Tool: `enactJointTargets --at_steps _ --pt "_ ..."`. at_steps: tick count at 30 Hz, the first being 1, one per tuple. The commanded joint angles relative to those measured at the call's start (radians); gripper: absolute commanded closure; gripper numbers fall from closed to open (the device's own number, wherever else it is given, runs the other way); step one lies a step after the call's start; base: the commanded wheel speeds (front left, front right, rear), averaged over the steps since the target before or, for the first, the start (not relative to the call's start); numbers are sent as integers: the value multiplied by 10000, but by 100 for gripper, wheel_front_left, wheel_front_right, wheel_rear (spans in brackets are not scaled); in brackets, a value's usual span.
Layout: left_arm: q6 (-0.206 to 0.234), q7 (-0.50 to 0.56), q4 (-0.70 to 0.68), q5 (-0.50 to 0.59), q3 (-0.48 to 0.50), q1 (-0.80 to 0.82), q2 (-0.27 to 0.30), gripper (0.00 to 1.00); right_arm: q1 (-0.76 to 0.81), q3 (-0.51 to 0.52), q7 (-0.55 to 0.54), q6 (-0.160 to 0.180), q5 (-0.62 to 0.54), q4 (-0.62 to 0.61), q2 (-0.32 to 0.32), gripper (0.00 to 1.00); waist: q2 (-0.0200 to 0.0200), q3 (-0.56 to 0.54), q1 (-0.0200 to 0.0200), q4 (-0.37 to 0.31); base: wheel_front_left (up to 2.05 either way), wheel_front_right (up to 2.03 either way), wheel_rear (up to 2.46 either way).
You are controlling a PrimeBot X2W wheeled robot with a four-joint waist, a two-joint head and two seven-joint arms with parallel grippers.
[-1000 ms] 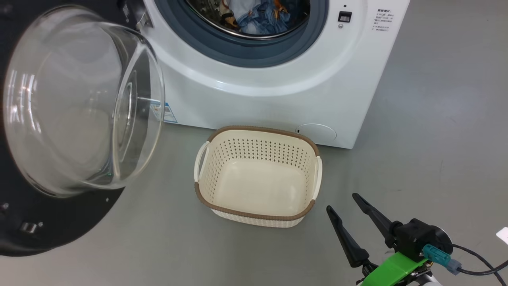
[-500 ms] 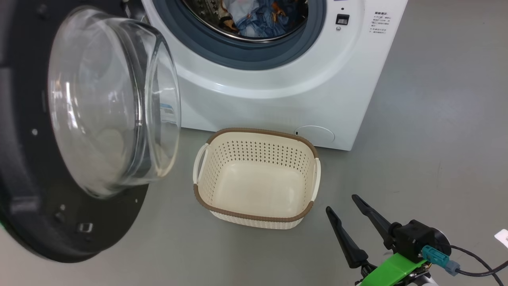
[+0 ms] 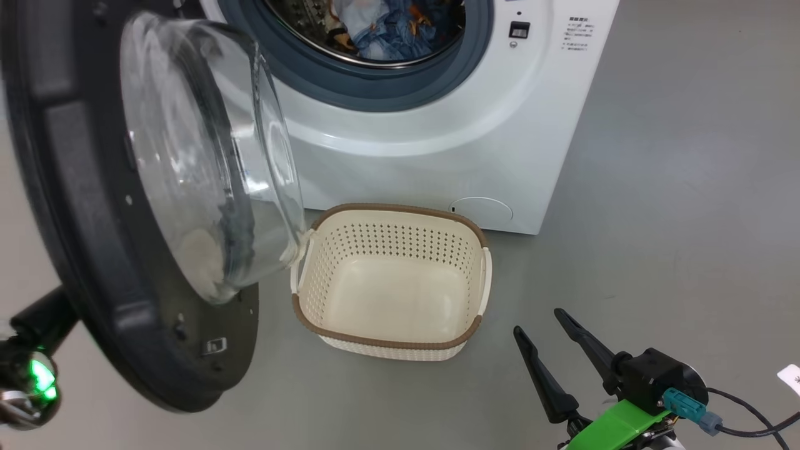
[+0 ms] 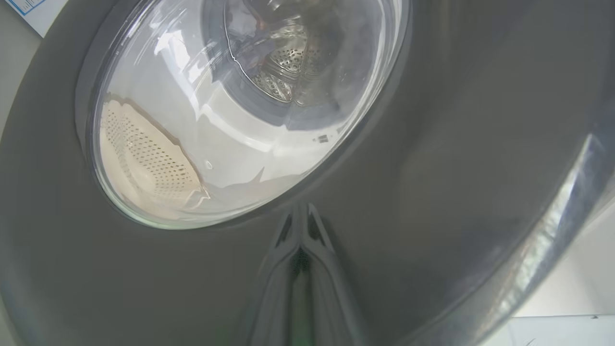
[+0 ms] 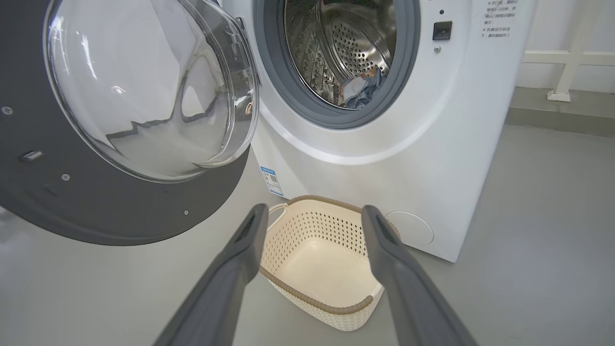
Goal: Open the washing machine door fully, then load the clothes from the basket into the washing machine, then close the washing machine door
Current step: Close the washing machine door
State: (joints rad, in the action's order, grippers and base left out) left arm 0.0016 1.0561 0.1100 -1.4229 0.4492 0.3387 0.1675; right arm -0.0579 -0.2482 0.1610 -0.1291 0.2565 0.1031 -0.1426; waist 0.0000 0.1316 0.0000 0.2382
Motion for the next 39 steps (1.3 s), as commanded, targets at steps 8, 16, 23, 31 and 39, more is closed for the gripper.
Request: enactJointTargets --at_steps 8,16,23,31,39 --pt "-46 34 -477 -286 -252 -82 -512 100 -236 -151 153 -16 87 -170 46 0 0 56 0 -426 0 0 0" --pt "-207 -417 -285 -173 -1057 -142 -1012 100 -272 -130 221 -16 99 -66 96 0 0 16 0 -980 0 0 0" --pt "-521 -1508 215 -148 -1936 113 -1155 100 -390 -122 279 -16 90 -54 129 0 0 102 0 -1570 0 0 0" --pt "-864 -3236 1119 -896 -3136 648 -1170 100 -506 -90 383 -16 126 45 160 0 0 323 0 -2381 0 0 0" --pt "-1123 -4886 2090 -1350 -3877 1355 -1171 100 -607 -51 520 -16 179 216 187 0 0 447 0 -3161 0 0 0"
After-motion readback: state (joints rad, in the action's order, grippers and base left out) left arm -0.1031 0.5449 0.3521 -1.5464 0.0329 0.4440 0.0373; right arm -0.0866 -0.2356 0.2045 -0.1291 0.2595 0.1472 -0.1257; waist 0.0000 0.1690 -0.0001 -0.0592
